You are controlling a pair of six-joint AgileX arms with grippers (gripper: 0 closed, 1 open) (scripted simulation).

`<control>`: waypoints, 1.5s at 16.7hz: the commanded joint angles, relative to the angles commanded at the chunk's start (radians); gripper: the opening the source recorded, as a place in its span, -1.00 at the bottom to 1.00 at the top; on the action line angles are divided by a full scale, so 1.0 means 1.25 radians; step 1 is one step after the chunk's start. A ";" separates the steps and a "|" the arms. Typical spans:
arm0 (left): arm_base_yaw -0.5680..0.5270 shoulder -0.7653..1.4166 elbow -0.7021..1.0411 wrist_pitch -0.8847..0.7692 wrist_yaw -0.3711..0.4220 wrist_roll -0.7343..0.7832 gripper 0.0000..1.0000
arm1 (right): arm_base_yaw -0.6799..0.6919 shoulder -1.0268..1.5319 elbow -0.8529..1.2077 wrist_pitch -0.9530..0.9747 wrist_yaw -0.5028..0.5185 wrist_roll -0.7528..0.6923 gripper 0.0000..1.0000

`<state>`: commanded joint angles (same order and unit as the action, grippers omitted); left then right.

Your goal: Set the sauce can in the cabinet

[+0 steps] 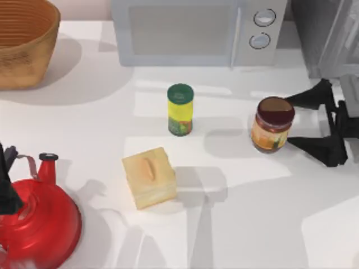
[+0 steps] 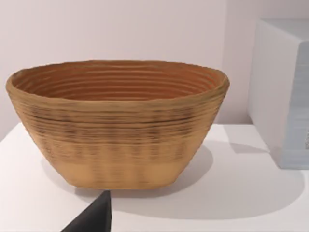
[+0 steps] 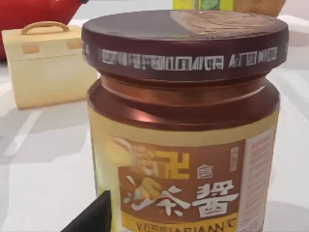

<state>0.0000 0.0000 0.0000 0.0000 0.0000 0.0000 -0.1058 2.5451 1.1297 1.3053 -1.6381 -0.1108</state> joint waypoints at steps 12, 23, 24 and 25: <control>0.000 0.000 0.000 0.000 0.000 0.000 1.00 | 0.054 0.034 0.035 0.063 0.053 0.064 1.00; 0.000 0.000 0.000 0.000 0.000 0.000 1.00 | 0.116 0.046 0.017 0.218 0.117 0.189 1.00; 0.000 0.000 0.000 0.000 0.000 0.000 1.00 | 0.117 0.046 0.016 0.221 0.118 0.192 1.00; 0.000 0.000 0.000 0.000 0.000 0.000 1.00 | 0.117 0.046 0.016 0.221 0.119 0.192 1.00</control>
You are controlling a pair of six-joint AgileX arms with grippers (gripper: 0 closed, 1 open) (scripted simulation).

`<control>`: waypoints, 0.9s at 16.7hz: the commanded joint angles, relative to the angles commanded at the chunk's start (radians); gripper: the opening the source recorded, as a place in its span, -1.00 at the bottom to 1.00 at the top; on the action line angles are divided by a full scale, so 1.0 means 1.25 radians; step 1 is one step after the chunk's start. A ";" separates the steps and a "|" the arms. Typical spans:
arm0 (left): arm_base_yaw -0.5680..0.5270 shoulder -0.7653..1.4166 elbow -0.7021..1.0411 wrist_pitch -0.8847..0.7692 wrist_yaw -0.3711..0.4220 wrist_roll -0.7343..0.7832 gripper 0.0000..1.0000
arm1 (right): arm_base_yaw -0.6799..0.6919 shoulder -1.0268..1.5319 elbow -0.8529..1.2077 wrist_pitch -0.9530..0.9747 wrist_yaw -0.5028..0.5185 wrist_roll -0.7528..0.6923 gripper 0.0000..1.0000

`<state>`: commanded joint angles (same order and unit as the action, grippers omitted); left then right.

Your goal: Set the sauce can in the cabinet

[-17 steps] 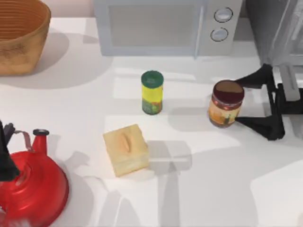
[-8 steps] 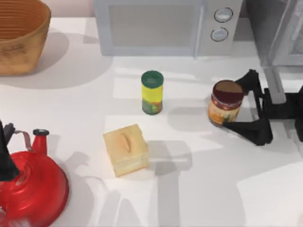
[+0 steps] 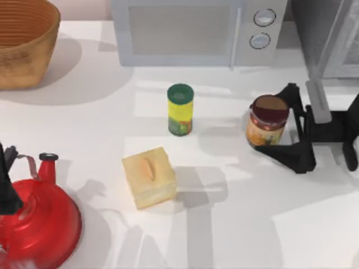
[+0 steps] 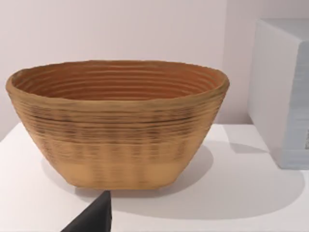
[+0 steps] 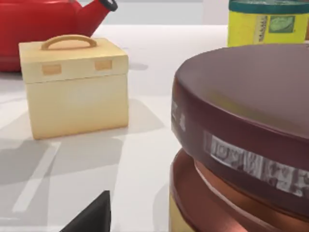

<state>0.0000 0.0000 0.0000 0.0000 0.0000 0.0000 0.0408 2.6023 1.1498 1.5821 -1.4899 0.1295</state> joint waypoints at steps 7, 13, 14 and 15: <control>0.000 0.000 0.000 0.000 0.000 0.000 1.00 | 0.000 0.000 0.000 0.000 0.000 0.000 0.40; 0.000 0.000 0.000 0.000 0.000 0.000 1.00 | 0.000 0.000 0.000 0.000 0.000 0.000 -0.51; 0.000 0.000 0.000 0.000 0.000 0.000 1.00 | 0.000 0.000 0.000 0.000 0.000 0.000 -0.66; 0.000 0.000 0.000 0.000 0.000 0.000 1.00 | 0.000 0.000 0.000 0.000 0.000 0.000 -0.81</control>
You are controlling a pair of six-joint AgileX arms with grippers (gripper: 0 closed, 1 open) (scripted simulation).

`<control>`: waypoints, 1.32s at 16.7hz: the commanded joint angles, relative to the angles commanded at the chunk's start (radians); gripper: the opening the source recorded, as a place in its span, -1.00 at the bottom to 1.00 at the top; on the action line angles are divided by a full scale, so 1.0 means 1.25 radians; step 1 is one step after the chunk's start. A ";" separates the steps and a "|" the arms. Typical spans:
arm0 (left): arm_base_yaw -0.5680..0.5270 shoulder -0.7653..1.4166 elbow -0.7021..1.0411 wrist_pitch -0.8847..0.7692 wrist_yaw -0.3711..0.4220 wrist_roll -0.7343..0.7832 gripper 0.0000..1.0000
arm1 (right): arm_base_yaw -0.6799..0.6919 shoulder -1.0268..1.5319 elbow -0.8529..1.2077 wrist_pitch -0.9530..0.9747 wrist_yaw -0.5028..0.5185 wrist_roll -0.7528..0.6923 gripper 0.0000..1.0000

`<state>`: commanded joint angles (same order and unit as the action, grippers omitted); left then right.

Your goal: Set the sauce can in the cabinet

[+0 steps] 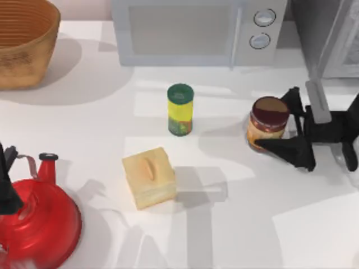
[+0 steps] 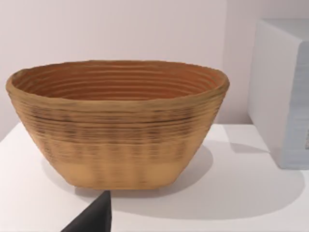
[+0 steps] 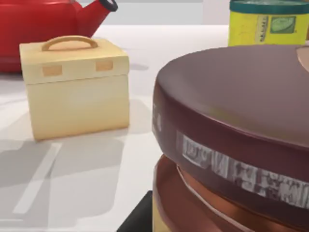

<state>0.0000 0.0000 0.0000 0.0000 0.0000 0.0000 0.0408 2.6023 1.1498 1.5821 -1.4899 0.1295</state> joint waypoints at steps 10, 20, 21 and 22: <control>0.000 0.000 0.000 0.000 0.000 0.000 1.00 | -0.003 0.000 0.000 0.000 0.000 0.001 -1.00; 0.000 0.000 0.000 0.000 0.000 0.000 1.00 | -0.004 -0.138 -0.018 -0.092 0.001 0.027 -1.00; 0.000 0.000 0.000 0.000 0.000 0.000 1.00 | -0.004 -0.155 -0.019 -0.102 0.001 0.030 -1.00; 0.000 0.000 0.000 0.000 0.000 0.000 1.00 | -0.004 -0.172 -0.021 -0.113 0.001 0.033 -1.00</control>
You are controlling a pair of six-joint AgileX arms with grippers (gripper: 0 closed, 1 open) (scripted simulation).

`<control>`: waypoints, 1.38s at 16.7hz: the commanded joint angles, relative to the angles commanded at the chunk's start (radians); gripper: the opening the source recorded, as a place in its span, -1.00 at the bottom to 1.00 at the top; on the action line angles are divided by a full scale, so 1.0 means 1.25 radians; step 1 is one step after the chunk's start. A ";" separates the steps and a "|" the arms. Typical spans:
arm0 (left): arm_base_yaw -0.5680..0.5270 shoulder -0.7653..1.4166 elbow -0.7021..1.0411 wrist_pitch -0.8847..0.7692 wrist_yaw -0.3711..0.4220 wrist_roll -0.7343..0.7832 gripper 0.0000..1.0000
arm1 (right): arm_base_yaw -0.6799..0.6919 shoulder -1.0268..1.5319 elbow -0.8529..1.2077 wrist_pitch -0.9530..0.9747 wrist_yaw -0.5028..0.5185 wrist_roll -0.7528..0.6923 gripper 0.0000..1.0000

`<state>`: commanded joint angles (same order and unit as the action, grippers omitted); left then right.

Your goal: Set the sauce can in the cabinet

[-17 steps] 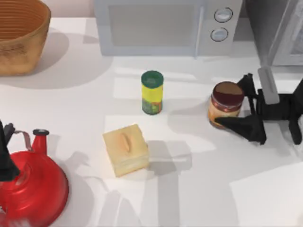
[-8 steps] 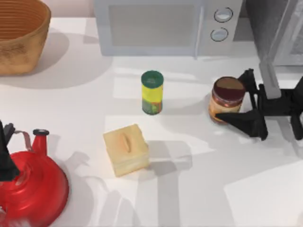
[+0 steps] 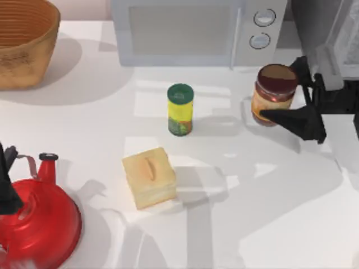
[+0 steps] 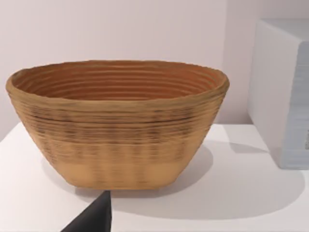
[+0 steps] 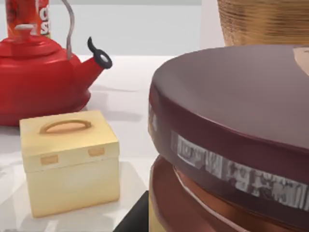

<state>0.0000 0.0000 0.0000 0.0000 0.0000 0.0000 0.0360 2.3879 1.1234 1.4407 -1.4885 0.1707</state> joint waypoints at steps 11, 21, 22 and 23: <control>0.000 0.000 0.000 0.000 0.000 0.000 1.00 | 0.003 -0.185 -0.025 -0.126 -0.004 0.040 -1.00; 0.000 0.000 0.000 0.000 0.000 0.000 1.00 | 0.003 -0.248 -0.030 -0.149 0.030 0.019 -1.00; 0.000 0.000 0.000 0.000 0.000 0.000 1.00 | 0.003 -0.278 -0.039 -0.161 0.052 0.008 -1.00; 0.000 0.000 0.000 0.000 0.000 0.000 1.00 | 0.002 -0.316 -0.055 -0.179 0.081 -0.001 -1.00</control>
<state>0.0000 0.0000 0.0000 0.0000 0.0000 0.0000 0.0391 1.9924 1.0545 1.2164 -1.3872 0.1699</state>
